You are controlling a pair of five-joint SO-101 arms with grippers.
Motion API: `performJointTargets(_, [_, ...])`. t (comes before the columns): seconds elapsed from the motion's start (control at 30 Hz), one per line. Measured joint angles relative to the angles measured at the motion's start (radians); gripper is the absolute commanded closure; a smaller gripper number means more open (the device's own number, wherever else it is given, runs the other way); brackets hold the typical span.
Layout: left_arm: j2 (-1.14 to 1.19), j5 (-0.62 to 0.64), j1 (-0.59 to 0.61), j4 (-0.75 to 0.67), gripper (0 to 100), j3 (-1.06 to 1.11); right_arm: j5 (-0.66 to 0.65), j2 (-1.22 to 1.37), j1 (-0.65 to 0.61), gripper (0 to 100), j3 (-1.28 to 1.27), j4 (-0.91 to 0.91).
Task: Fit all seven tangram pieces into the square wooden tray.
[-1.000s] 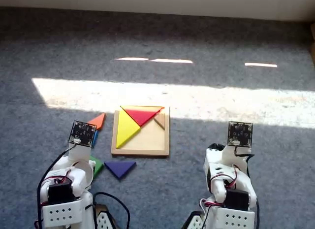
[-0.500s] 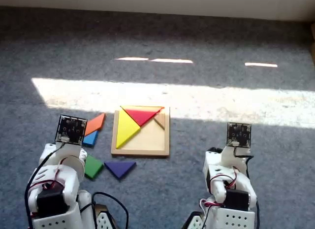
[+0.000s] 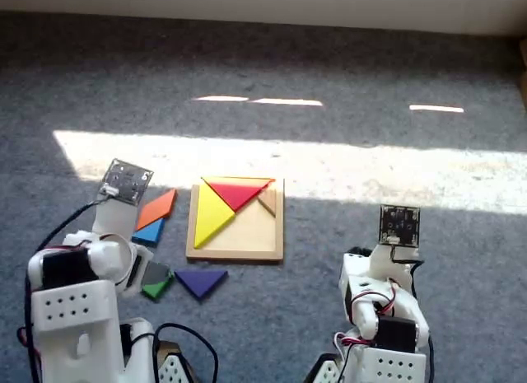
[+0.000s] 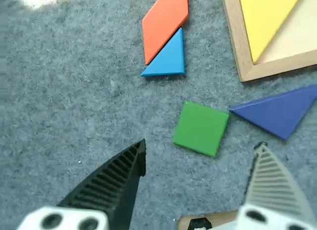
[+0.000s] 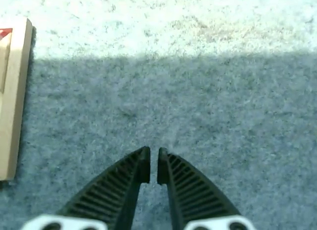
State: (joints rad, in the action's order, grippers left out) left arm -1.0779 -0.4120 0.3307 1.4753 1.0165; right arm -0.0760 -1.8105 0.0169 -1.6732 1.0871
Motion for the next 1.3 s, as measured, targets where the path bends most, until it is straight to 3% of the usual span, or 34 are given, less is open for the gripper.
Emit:
performJointTargets(0.27, [0.358, -0.135, 0.005, -0.166, 62, 0.008, 0.0, 0.0, 0.0, 95.7, 0.0, 0.0])
performJointTargets(0.43, [0.528, -0.144, 0.008, -0.256, 63, 0.012, 0.0, 0.0, 0.0, 95.7, 0.0, 0.0])
performJointTargets(0.73, [0.75, -0.146, 0.008, -0.39, 73, 0.012, 0.0, 0.0, 0.0, 95.7, 0.0, 0.0])
performJointTargets(1.0, [0.772, -0.144, -0.011, -0.402, 88, 0.011, 0.0, 0.0, 0.0, 95.7, 0.0, 0.0])
performJointTargets(1.3, [0.772, -0.144, -0.038, -0.4, 92, 0.011, 0.0, 0.0, 0.0, 95.7, 0.0, 0.0])
